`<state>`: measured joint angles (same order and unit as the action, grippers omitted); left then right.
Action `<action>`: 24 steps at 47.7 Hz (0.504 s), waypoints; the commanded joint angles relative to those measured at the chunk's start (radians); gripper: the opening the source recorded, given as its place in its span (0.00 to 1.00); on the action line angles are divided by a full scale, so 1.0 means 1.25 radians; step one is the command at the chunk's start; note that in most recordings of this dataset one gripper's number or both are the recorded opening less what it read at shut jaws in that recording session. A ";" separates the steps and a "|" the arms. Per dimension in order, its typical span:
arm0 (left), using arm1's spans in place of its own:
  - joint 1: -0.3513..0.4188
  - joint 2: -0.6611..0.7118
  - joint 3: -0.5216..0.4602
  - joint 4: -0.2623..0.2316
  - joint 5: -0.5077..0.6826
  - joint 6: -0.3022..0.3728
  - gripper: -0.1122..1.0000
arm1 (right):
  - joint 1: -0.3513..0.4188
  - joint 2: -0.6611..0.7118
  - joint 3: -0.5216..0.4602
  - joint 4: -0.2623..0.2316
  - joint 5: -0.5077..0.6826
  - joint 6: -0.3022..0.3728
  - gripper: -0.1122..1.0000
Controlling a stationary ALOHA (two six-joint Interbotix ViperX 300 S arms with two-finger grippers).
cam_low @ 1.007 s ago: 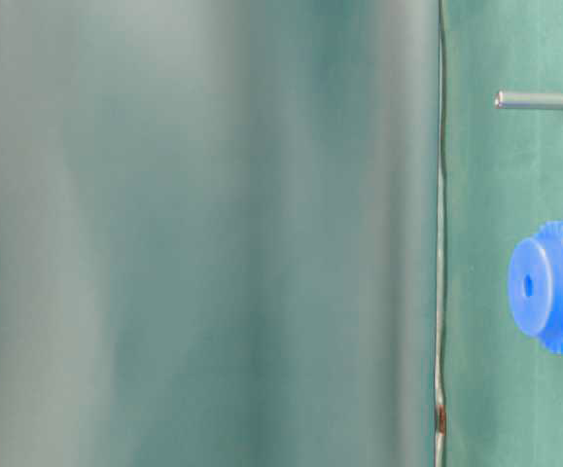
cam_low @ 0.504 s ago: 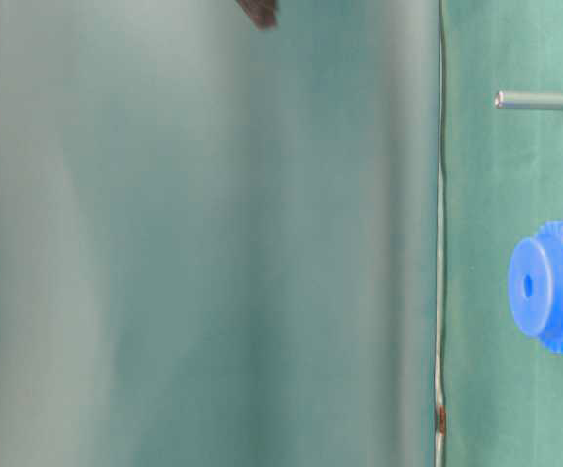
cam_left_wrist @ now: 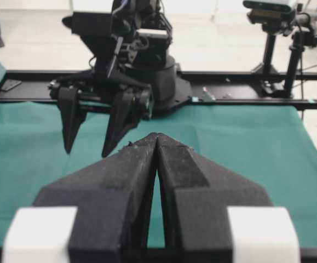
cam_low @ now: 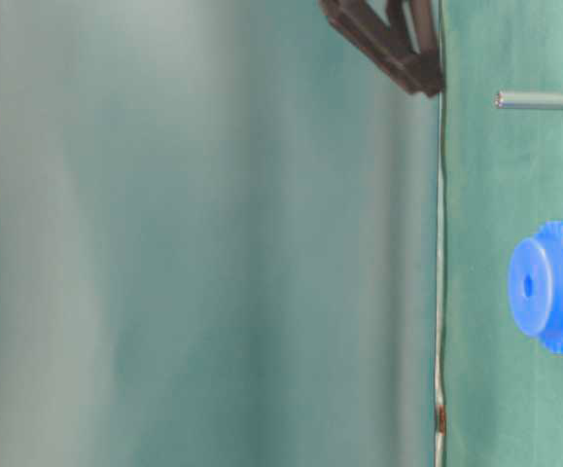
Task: Insert the shaft placed at a random location into the center hole of the medium gear at another random location.
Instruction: 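Lower the open right gripper over the silver shaft, then close the right gripper on the silver shaft and lift it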
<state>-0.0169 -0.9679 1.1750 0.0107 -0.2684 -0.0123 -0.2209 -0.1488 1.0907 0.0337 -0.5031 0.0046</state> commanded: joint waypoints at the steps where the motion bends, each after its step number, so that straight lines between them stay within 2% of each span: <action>1: -0.001 0.006 -0.020 0.001 -0.002 -0.001 0.10 | -0.010 0.032 -0.022 0.009 -0.025 -0.011 0.82; 13: -0.001 0.006 -0.018 0.001 0.000 -0.001 0.10 | -0.025 0.110 -0.033 0.023 -0.053 -0.011 0.82; 24: -0.001 0.006 -0.018 0.001 0.006 -0.001 0.10 | -0.025 0.134 -0.037 0.031 -0.058 -0.011 0.81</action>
<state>-0.0169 -0.9664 1.1750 0.0092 -0.2577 -0.0123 -0.2470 0.0261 1.0600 0.0675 -0.5614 0.0031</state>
